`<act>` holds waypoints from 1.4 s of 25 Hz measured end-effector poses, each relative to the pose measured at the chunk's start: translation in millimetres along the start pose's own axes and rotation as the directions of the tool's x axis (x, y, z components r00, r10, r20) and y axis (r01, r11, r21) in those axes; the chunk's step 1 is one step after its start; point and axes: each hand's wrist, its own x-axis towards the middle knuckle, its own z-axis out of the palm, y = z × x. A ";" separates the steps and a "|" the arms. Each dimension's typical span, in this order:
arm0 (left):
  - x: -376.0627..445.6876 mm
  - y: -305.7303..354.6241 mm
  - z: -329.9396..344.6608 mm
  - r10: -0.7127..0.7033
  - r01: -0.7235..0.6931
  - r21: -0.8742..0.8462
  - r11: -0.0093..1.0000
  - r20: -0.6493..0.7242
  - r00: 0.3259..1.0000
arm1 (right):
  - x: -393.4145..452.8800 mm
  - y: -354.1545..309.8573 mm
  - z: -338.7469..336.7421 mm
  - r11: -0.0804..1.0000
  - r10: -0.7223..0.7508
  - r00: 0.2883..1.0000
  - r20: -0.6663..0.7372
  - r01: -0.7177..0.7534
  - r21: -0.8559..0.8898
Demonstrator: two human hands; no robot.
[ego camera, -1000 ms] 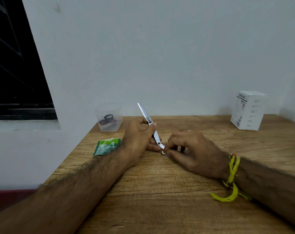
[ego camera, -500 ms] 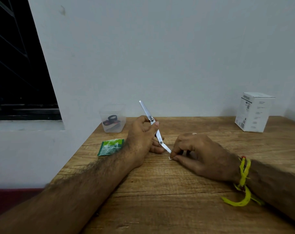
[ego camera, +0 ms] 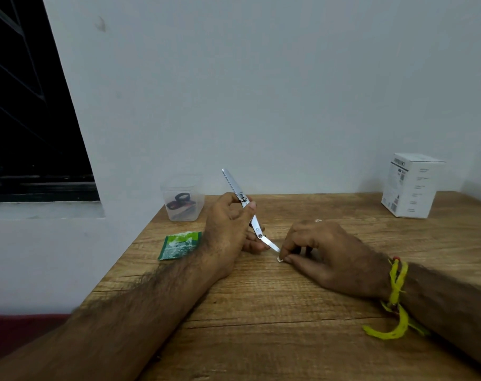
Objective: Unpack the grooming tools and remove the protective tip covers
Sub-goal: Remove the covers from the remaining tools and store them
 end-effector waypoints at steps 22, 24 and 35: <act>-11.9 10.8 2.1 0.093 -0.096 -0.072 0.993 -0.034 0.995 | 5.3 -22.3 8.8 0.648 0.632 0.728 -0.265 -0.309 0.696; -10.9 10.8 0.1 0.083 -0.086 -0.089 0.992 -0.043 0.996 | 5.9 -22.8 8.7 0.628 0.625 0.732 -0.271 -0.265 0.732; -4.4 15.3 1.1 -0.100 0.064 -0.234 0.970 -0.148 0.984 | -0.2 -35.3 9.6 0.964 0.116 0.958 -0.262 -0.045 0.262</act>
